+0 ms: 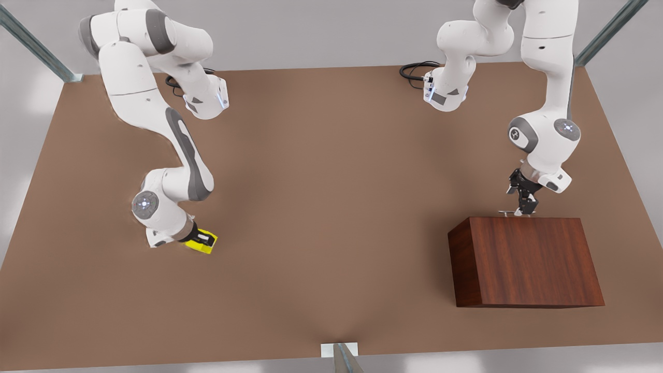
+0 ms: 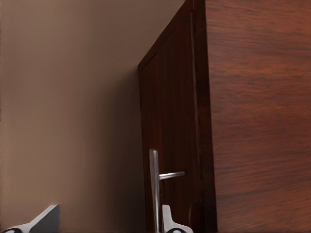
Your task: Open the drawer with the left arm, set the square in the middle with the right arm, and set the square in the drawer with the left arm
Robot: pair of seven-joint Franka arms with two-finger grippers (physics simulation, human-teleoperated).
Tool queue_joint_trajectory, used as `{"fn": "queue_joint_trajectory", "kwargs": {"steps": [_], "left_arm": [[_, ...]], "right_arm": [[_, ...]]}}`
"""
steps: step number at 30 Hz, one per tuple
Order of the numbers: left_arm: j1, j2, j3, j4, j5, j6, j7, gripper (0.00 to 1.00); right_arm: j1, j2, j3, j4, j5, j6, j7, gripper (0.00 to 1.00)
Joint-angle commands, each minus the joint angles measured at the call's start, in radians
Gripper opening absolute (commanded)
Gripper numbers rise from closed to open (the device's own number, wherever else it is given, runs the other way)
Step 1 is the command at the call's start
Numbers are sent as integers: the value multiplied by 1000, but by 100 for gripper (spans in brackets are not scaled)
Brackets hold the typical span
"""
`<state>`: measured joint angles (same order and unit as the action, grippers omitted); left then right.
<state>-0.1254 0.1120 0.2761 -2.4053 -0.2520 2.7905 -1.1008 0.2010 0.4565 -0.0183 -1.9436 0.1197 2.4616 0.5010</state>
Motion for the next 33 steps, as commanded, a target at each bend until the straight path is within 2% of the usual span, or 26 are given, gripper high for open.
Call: {"fn": "queue_joint_trajectory", "kwargs": {"steps": [1,4,5,7,10,13,14,15,16,22,23,24,25,26,27,28,30,31,33], "left_arm": [[0,0,0,-2,-4,-2,-1,100],[-2,-12,0,-5,-7,-29,-1,100],[-2,-25,0,-11,-12,-46,-2,100],[-2,-41,0,-12,-13,-85,-4,100],[-2,-55,2,-26,-15,-92,-11,100],[-2,-63,3,-41,-15,-92,-10,100],[-2,-63,5,-43,-13,-92,-8,100],[-2,-64,5,-44,-13,-92,-7,100],[-2,-74,5,-61,-13,-89,-7,100],[-2,-124,9,-117,-13,-83,-5,100],[-2,-126,9,-123,-13,-83,-5,100],[-2,-137,9,-132,-13,-83,-5,100],[-2,-150,9,-144,-13,-83,-5,100],[-2,-160,9,-149,-13,-85,-4,100],[-2,-176,9,-169,-12,-85,-4,100],[-2,-178,11,-169,-12,-83,-2,100],[-2,-180,28,-169,-9,-83,7,100],[-2,-180,34,-169,-7,-83,7,100],[-2,-187,37,-182,-4,-83,10,100]], "right_arm": [[47,4,0,3,-3,0,75,59],[250,39,1,51,-9,7,433,59],[348,85,0,113,-12,7,573,59],[437,122,1,178,-9,5,725,59],[589,277,0,462,-25,-102,999,60],[698,427,0,664,-55,-118,1229,62],[704,445,0,683,-81,-118,1263,69],[704,449,0,675,-81,-112,1263,95],[704,455,0,672,-81,-112,1265,100],[703,430,-6,661,-87,-110,1251,100],[689,331,-28,592,-91,-118,1191,100],[609,159,-28,460,-91,-122,1052,100],[552,32,-28,365,-92,-164,944,100],[448,-33,-25,348,-91,-272,805,100],[269,-68,-17,347,-89,-406,518,100],[167,-99,-23,344,-91,-506,276,100],[-89,-193,-23,313,-91,-556,-194,100],[-161,-226,-23,316,-91,-559,-384,100],[-241,-265,-26,368,-92,-733,-542,100]]}}
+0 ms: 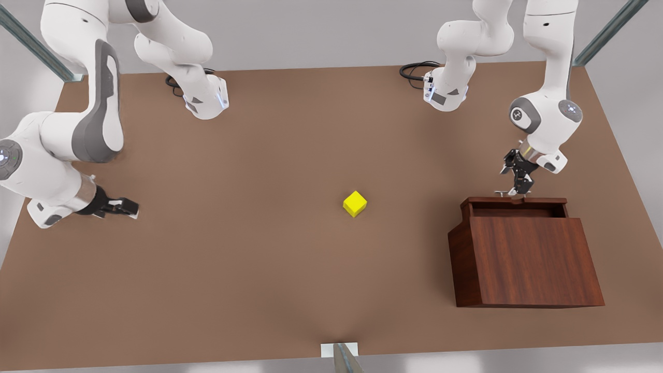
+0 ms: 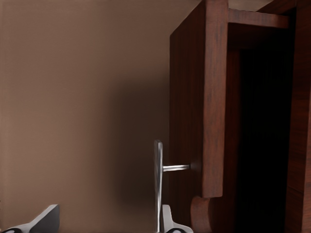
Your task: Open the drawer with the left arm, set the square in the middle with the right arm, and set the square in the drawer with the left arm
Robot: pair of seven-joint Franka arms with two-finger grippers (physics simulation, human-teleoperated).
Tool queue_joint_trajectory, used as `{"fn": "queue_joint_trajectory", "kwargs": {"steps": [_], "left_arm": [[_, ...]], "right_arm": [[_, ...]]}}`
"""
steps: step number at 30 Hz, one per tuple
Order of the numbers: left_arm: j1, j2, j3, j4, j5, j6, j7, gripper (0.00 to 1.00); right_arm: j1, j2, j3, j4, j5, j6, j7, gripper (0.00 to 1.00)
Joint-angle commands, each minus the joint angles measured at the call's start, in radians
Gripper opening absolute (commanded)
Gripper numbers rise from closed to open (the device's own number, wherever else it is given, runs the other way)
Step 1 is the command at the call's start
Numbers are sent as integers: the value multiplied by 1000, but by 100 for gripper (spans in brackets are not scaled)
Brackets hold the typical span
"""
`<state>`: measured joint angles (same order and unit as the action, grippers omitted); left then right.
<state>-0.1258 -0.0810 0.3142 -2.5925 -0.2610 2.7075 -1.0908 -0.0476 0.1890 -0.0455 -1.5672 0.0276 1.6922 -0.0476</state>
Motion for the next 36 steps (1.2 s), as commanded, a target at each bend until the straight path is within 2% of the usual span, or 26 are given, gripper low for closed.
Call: {"fn": "queue_joint_trajectory", "kwargs": {"steps": [1,11,14,15,16,18,20,21,25,26,27,29,32,36], "left_arm": [[-1,-2,0,-1,5,0,0,100],[-3,-49,17,-70,6,0,0,100],[-3,-143,35,-110,6,-30,9,100],[-3,-195,72,-109,78,-84,14,100],[-5,-235,75,-98,94,-115,17,100],[-9,-256,48,-12,288,-201,46,100],[-37,-145,-50,115,307,-218,287,100],[-72,-40,-93,219,302,-230,316,100],[-271,306,-162,831,299,-646,356,100],[-271,375,-213,948,296,-742,416,100],[-271,409,-266,1000,293,-799,537,100],[-271,437,-382,1003,295,-802,706,100],[-278,500,-487,1003,298,-779,986,100],[-368,558,-491,924,308,-569,1029,100]], "right_arm": [[6,-3,1,-1,0,-19,-1,100],[23,-17,7,-21,-8,7,0,100],[23,-22,6,-17,-9,1,0,100],[23,-22,6,-17,-9,-3,-1,100],[23,-22,6,-17,-9,-3,-1,100],[23,-20,6,-17,-9,-3,-1,100],[21,-20,6,-16,-9,-3,-3,100],[21,-22,6,-16,-9,-5,-3,100],[18,-16,4,16,-32,-34,-1,100],[8,-13,3,26,-35,-32,-14,100],[14,-8,3,41,-35,-32,-8,100],[6,-11,3,42,-35,-26,-15,100],[6,-13,3,45,-35,-29,-12,100],[11,-16,3,42,-31,-34,-1,100]]}}
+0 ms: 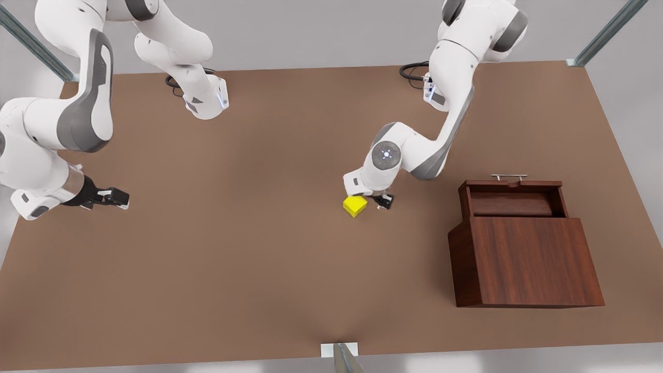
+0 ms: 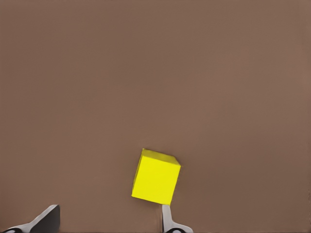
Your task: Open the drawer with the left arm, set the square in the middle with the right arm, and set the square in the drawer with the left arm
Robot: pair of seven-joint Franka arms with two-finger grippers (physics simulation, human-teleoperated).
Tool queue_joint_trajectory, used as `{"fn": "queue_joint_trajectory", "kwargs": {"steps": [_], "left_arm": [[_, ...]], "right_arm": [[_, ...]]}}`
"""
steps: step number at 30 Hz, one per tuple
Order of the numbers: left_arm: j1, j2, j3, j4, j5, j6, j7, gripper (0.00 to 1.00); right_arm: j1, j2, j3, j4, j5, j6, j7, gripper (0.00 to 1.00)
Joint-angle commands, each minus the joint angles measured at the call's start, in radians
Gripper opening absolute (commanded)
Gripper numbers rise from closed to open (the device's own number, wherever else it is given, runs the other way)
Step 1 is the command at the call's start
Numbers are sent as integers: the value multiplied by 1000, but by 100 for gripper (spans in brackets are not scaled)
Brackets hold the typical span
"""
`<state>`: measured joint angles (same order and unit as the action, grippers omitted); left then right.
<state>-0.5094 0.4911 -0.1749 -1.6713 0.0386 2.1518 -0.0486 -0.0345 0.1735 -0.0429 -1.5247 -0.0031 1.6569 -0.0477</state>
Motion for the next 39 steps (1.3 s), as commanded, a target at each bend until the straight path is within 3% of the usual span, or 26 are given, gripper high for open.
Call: {"fn": "queue_joint_trajectory", "kwargs": {"steps": [1,6,21,23,25,35,39], "left_arm": [[-12,7,0,-1,27,5,13,100],[-43,41,2,-96,53,157,16,100],[-57,175,9,-94,153,223,0,100],[-58,182,9,-94,153,227,0,79],[-58,184,9,-94,153,229,0,70],[-57,173,9,-93,152,217,-7,68],[-52,63,11,-87,136,109,-22,68]], "right_arm": [[-1,0,0,0,0,0,0,100],[2,12,0,3,0,14,22,100],[2,4,0,0,-2,1,22,100],[-1,7,0,-3,-2,11,22,100],[-1,11,0,-3,-2,14,22,100],[-1,11,0,0,-2,14,22,100],[-2,11,0,0,-2,14,22,100]]}}
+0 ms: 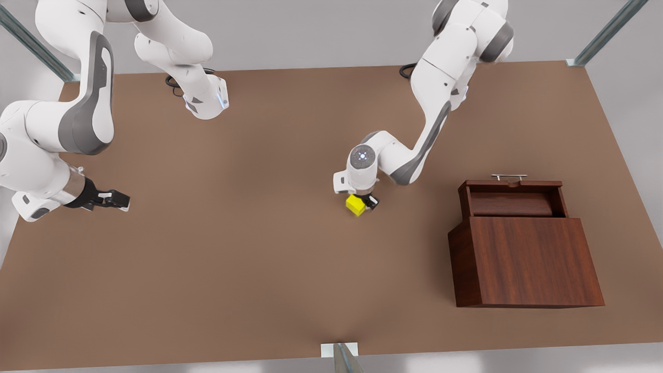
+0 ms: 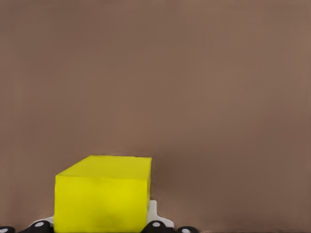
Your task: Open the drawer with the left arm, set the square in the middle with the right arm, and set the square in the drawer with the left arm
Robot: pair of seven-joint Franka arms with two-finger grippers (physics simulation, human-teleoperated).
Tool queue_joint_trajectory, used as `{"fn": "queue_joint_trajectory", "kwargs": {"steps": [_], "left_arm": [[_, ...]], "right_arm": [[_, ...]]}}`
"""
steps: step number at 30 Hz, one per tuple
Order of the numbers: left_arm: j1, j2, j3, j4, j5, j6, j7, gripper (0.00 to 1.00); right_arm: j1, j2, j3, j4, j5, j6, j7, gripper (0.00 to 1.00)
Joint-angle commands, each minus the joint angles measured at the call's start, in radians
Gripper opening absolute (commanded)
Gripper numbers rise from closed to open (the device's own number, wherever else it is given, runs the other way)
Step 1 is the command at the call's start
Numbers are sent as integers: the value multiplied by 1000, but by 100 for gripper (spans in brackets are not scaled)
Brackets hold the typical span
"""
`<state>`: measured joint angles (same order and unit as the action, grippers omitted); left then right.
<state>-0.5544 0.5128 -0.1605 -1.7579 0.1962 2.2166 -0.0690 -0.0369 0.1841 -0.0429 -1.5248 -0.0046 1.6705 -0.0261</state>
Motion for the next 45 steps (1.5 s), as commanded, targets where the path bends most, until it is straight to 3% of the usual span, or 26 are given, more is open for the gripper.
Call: {"fn": "queue_joint_trajectory", "kwargs": {"steps": [1,4,7,15,20,29,30,31,38,43,44,45], "left_arm": [[4,-20,3,0,-24,-24,2,68],[5,-164,81,0,-119,-215,26,68],[5,-263,243,0,-205,-379,170,69],[2,-275,611,-2,-227,-472,594,69],[7,-249,719,-11,-228,-482,650,70],[44,-171,730,-8,-290,-471,650,71],[45,-163,730,-8,-294,-469,650,93],[45,-158,730,-8,-307,-469,649,100],[41,-186,731,23,-308,-494,627,100],[30,-234,716,277,-305,-557,319,100],[68,-224,641,337,-296,-557,259,100],[217,-229,471,385,-285,-558,199,100]], "right_arm": [[0,0,0,0,0,2,0,100],[0,-2,0,0,0,0,0,100],[-1,-2,0,3,0,0,0,100],[0,-2,0,2,0,0,0,100],[2,0,0,3,-2,0,-2,100],[-1,-3,0,6,-2,-5,-2,100],[-1,-5,0,6,-2,-6,-2,100],[-1,-5,0,6,-2,-6,-2,100],[-1,-3,0,6,-2,-2,-3,100],[-1,-3,0,6,-2,0,-3,100],[-3,-3,0,8,-2,0,-5,100],[-3,-3,0,8,-2,0,-6,100]]}}
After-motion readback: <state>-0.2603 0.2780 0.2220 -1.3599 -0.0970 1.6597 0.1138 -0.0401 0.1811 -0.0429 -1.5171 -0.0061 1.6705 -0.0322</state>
